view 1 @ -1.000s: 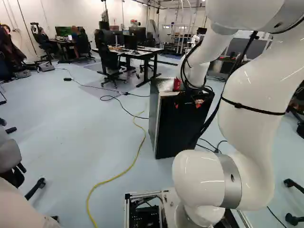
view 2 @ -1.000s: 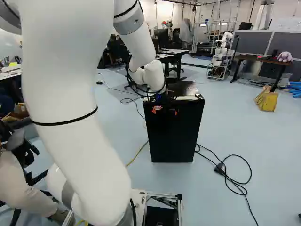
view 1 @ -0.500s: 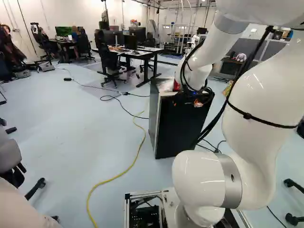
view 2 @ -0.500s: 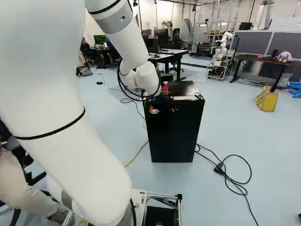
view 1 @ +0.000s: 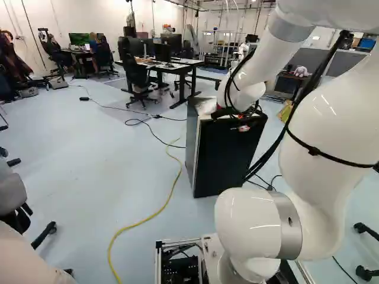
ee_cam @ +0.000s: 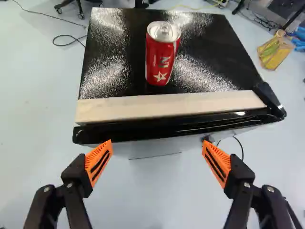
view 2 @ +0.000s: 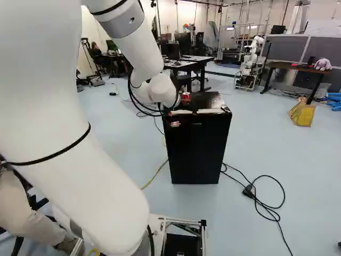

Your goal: Grab a drink from the fridge

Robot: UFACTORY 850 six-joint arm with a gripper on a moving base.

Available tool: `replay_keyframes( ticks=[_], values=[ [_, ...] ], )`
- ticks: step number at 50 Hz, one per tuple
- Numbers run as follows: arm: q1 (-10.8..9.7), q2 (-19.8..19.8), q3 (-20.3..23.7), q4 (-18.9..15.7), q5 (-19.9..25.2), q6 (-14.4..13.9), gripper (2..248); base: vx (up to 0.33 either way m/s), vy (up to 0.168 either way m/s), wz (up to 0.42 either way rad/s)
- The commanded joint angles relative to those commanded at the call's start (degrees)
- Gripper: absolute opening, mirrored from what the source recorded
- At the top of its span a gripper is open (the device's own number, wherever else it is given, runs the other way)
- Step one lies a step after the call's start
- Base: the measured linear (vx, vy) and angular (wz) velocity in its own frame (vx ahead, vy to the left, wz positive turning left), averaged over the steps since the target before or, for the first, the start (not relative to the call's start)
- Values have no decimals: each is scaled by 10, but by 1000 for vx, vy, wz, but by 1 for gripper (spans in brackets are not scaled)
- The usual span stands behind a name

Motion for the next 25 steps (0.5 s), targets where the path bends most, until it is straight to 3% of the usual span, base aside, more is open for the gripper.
replay_keyframes(
  ticks=[25],
  values=[
    [1, -47, -16, -2, 151, 0, 247, 0, 0, 0]
  ],
)
